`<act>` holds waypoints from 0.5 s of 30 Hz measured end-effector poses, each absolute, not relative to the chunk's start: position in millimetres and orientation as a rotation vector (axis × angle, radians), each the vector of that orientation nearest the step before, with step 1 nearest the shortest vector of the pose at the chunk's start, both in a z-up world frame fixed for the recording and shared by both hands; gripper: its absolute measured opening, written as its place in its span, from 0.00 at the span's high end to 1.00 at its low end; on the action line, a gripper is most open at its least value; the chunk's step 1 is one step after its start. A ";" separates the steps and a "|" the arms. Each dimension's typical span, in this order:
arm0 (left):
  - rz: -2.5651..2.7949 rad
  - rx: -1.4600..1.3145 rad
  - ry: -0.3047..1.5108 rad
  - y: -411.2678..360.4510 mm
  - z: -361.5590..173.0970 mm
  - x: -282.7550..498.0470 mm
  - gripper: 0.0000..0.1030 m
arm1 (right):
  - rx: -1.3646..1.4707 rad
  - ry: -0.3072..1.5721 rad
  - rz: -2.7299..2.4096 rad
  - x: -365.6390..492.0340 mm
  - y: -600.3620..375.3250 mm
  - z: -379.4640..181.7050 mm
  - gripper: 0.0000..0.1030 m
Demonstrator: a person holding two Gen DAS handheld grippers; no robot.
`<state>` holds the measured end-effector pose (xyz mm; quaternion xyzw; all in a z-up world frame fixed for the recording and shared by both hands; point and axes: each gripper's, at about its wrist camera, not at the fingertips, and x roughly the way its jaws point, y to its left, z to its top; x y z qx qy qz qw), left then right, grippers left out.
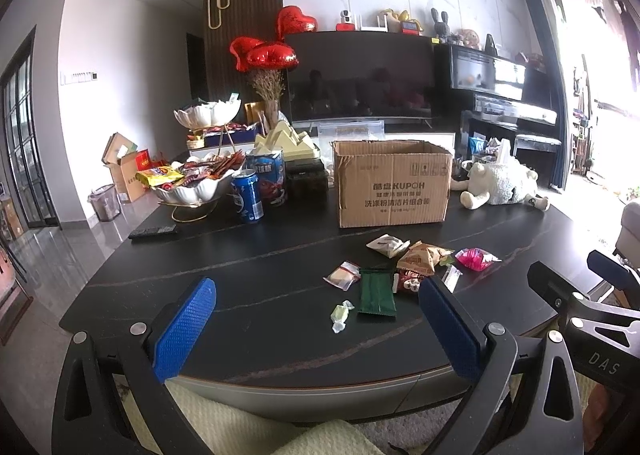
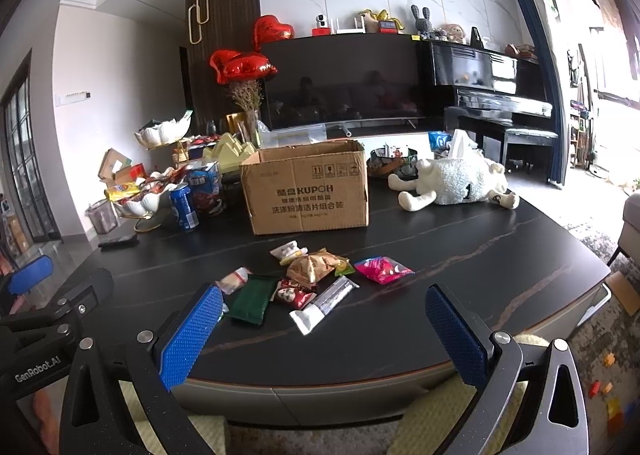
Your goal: Organize snacks
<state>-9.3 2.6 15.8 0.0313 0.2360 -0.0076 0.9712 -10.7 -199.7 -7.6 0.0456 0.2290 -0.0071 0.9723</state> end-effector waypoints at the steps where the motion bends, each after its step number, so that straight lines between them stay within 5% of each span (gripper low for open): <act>1: -0.015 0.063 0.477 2.9 16.5 -8.9 0.00 | 0.091 0.463 -0.014 -10.5 -198.3 -7.6 0.00; 15: -0.020 0.063 0.473 2.9 16.7 -10.5 0.00 | 0.092 0.460 -0.013 -11.6 -200.2 -7.8 0.00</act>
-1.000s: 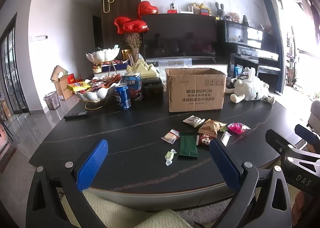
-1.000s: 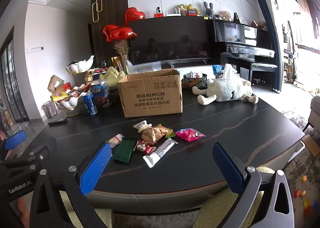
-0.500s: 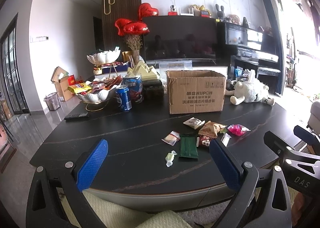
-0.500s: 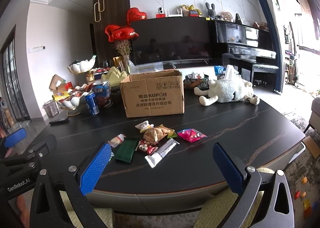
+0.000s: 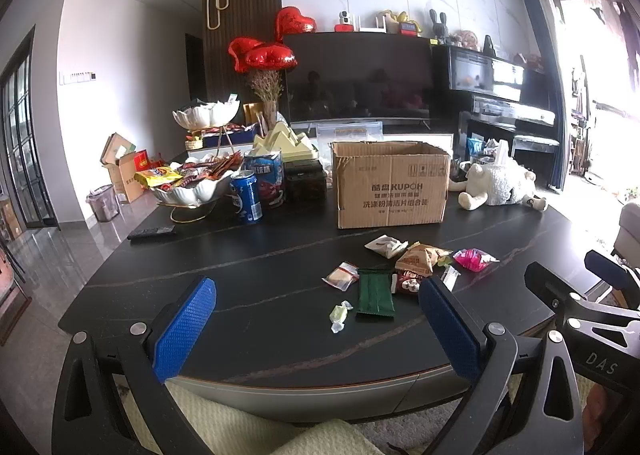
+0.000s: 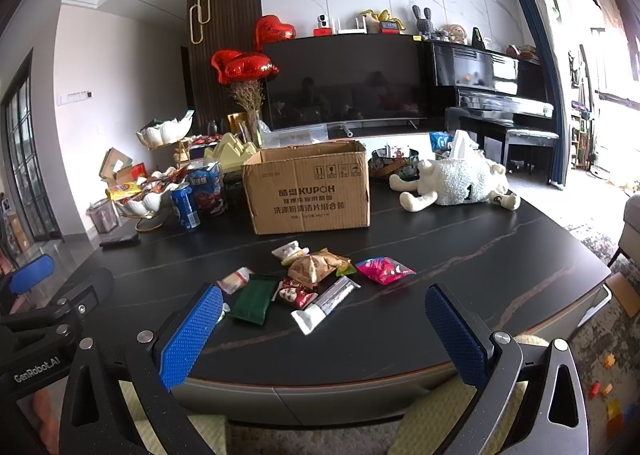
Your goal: Organize snacks
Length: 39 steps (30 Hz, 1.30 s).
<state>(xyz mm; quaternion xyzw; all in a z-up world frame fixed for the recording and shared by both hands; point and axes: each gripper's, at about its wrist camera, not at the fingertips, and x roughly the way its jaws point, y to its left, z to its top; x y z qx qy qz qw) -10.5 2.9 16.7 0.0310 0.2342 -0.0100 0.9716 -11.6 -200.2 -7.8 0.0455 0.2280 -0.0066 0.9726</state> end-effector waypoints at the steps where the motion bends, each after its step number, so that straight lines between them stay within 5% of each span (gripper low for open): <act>1: -0.021 0.062 0.472 2.9 17.6 -10.5 0.00 | 0.091 0.461 -0.014 -11.6 -200.3 -7.9 0.00; 39: -0.032 0.055 0.500 1.6 1.1 -2.9 0.00 | 0.082 0.523 0.042 0.9 -177.2 -14.1 0.00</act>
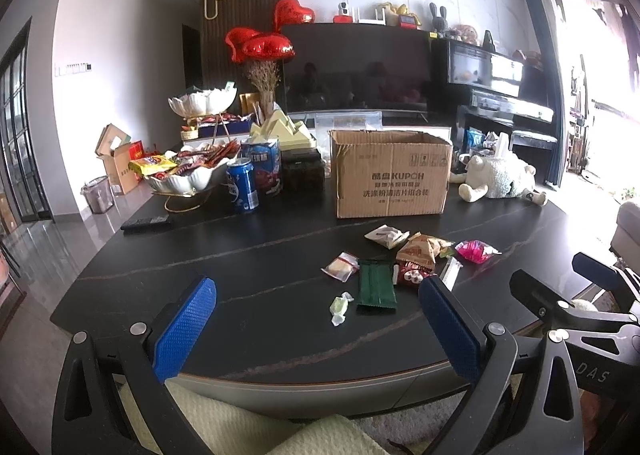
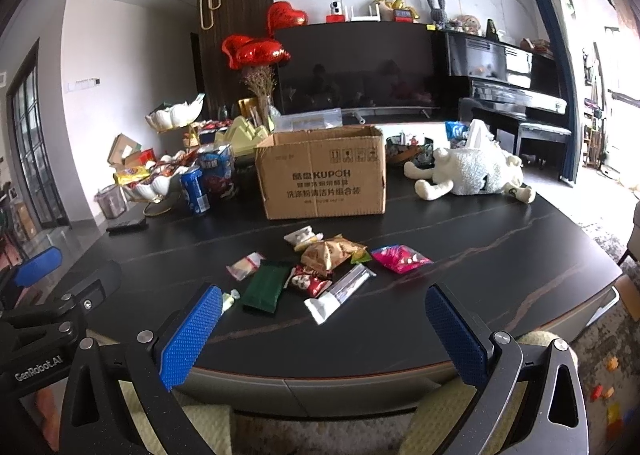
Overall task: Organize snacks
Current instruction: 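Reach the right tool to the white-and-silver stick pack and close on it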
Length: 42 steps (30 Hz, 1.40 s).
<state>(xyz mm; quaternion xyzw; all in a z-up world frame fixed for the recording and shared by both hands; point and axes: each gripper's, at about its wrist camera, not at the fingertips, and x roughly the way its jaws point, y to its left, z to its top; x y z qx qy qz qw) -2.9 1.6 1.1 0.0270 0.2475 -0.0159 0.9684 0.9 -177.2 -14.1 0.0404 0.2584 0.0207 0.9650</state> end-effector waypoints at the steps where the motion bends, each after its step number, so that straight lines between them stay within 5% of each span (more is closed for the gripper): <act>1: -0.031 0.053 0.503 1.4 -1.0 -1.0 0.00 | 0.081 0.528 0.047 3.1 -176.0 -15.9 0.00; 10: -0.032 0.051 0.558 7.7 -24.8 27.9 0.06 | 0.096 0.618 0.059 33.5 -168.9 -41.8 0.01; 42: -0.166 0.028 0.839 -2.3 -123.3 132.2 0.49 | 0.178 0.838 -0.002 140.7 -171.2 -120.8 0.31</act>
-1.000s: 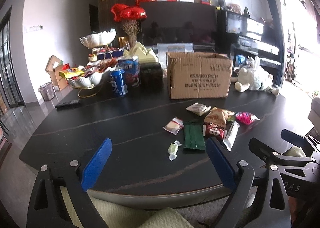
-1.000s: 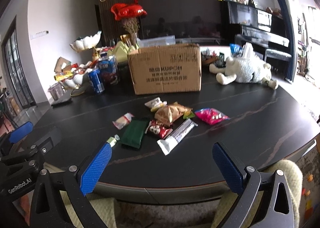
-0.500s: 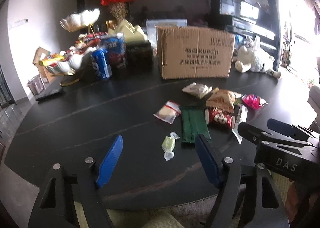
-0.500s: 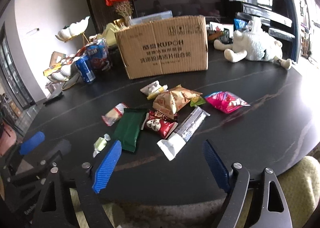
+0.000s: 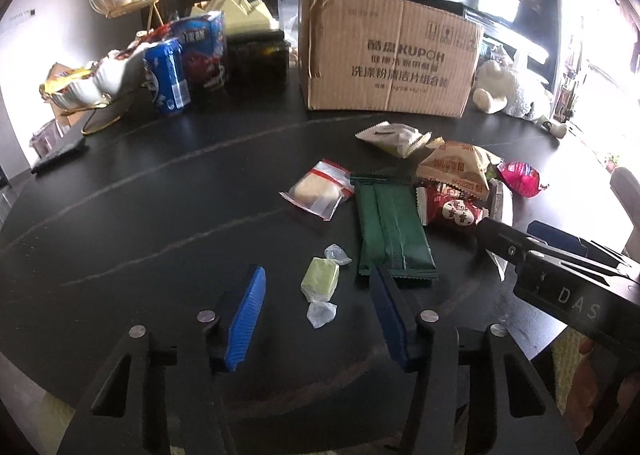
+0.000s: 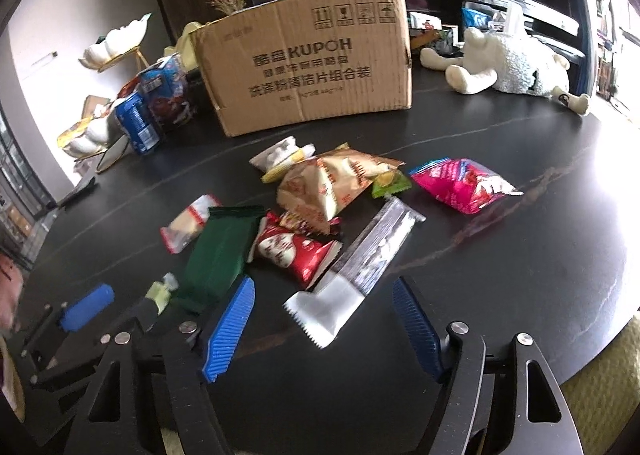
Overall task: Organize snacks
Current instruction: 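Reach the right tool to the white-and-silver stick pack and close on it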
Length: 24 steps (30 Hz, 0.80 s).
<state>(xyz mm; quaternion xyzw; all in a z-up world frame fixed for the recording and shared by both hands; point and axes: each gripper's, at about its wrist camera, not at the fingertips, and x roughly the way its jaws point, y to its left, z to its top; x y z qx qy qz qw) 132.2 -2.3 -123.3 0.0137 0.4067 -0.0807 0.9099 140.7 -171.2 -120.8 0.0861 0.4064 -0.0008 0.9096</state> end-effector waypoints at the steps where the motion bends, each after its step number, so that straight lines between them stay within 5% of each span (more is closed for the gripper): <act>1: -0.168 0.025 0.842 -2.2 -124.7 133.7 0.50 | 0.176 0.843 -0.004 142.7 -172.1 -121.6 0.32; 12: -0.174 0.003 0.871 -3.6 -132.2 144.0 0.56 | 0.136 0.883 -0.031 144.3 -177.1 -132.5 0.54; 21: -0.180 0.016 0.884 -7.9 -135.0 143.8 0.81 | 0.095 0.872 -0.060 140.9 -182.6 -133.2 0.72; 24: -0.176 0.016 0.881 -8.1 -134.9 141.9 0.81 | 0.103 0.870 -0.052 137.7 -184.2 -131.9 0.75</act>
